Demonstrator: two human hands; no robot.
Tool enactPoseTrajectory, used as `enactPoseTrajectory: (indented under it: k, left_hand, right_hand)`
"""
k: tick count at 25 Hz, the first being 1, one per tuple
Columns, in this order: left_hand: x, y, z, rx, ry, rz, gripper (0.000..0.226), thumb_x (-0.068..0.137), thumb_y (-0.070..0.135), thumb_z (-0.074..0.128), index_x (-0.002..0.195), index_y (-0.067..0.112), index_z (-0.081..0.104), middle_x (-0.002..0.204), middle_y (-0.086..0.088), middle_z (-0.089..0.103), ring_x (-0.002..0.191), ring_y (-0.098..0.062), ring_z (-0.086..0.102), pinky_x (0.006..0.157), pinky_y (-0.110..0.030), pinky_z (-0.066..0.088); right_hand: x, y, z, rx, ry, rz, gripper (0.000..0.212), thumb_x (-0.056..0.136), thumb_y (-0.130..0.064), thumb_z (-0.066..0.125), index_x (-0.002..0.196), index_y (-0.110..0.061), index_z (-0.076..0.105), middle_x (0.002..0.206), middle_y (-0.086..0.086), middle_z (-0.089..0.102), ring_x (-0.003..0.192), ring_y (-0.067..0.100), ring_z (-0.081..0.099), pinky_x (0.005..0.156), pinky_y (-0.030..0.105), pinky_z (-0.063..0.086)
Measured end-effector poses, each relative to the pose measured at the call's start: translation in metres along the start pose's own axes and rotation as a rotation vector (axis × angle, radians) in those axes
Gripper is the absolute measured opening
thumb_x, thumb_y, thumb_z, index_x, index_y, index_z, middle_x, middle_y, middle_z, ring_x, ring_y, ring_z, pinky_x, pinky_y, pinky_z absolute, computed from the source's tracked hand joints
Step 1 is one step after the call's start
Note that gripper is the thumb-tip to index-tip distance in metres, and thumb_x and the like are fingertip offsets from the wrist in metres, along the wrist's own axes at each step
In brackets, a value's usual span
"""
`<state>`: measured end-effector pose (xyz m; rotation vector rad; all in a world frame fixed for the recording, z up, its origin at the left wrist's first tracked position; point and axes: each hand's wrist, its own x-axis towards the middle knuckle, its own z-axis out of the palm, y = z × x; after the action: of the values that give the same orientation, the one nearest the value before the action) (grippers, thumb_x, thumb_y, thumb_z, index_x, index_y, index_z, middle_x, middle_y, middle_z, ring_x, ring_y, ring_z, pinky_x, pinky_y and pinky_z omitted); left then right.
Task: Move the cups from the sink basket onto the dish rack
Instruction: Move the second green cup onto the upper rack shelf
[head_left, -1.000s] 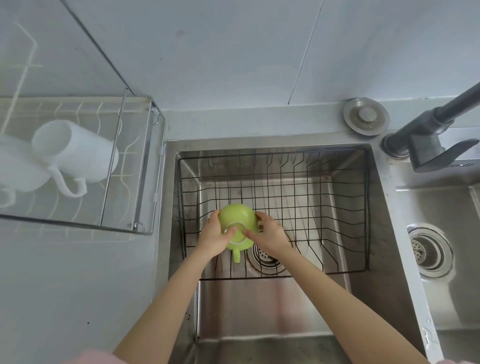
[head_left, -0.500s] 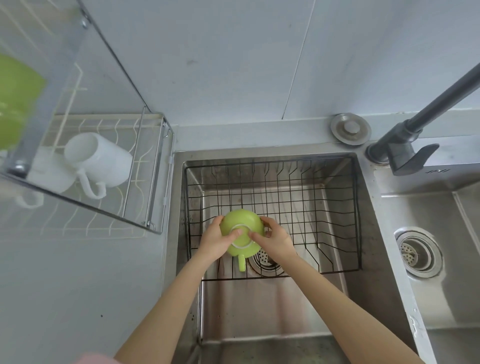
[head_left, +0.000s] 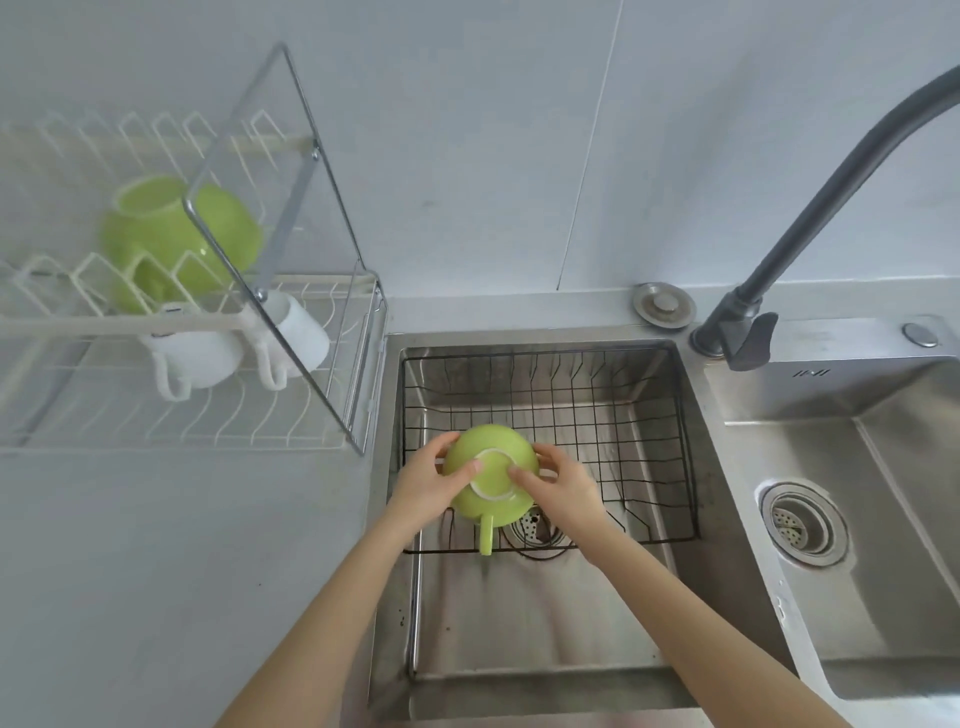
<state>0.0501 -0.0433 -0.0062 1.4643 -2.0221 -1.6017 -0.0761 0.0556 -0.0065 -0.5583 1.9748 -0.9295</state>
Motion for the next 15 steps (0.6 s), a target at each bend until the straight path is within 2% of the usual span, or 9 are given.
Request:
enactPoseTrajectory:
  k: [3, 8, 11, 15]
  left_hand:
    - [-0.023, 0.005, -0.008, 0.016, -0.004, 0.054, 0.052, 0.082, 0.024, 0.063, 0.13, 0.018, 0.044, 0.123, -0.004, 0.051, 0.112, -0.022, 0.05, 0.098, -0.042, 0.045]
    - [-0.057, 0.007, -0.025, 0.009, -0.027, 0.167, 0.053, 0.081, 0.024, 0.064, 0.13, 0.018, 0.044, 0.125, -0.007, 0.052, 0.106, -0.017, 0.05, 0.092, -0.031, 0.044]
    - [-0.075, 0.004, -0.044, 0.033, -0.038, 0.226, 0.055, 0.08, 0.028, 0.065, 0.131, 0.023, 0.043, 0.126, -0.003, 0.052, 0.109, -0.015, 0.049, 0.092, -0.028, 0.041]
    - [-0.095, -0.001, -0.075, 0.053, -0.048, 0.284, 0.061, 0.077, 0.032, 0.067, 0.132, 0.028, 0.04, 0.128, -0.001, 0.048, 0.111, -0.011, 0.047, 0.09, -0.025, 0.037]
  right_hand:
    - [-0.024, -0.007, -0.002, -0.002, 0.008, -0.037, 0.049, 0.083, -0.033, 0.062, 0.128, -0.02, 0.05, 0.125, 0.001, 0.058, 0.099, 0.014, 0.055, 0.081, 0.024, 0.041]
    - [-0.061, -0.014, 0.002, 0.04, 0.042, -0.062, 0.045, 0.083, -0.034, 0.06, 0.125, -0.018, 0.054, 0.12, 0.001, 0.062, 0.104, 0.018, 0.059, 0.083, 0.026, 0.043]
    - [-0.079, -0.02, 0.011, 0.095, 0.044, -0.061, 0.043, 0.082, -0.032, 0.061, 0.121, -0.015, 0.057, 0.118, 0.006, 0.066, 0.105, 0.022, 0.062, 0.095, 0.037, 0.05]
    - [-0.102, -0.036, 0.028, 0.111, 0.067, -0.094, 0.041, 0.08, -0.034, 0.062, 0.119, -0.018, 0.058, 0.116, 0.005, 0.066, 0.105, 0.021, 0.062, 0.098, 0.041, 0.049]
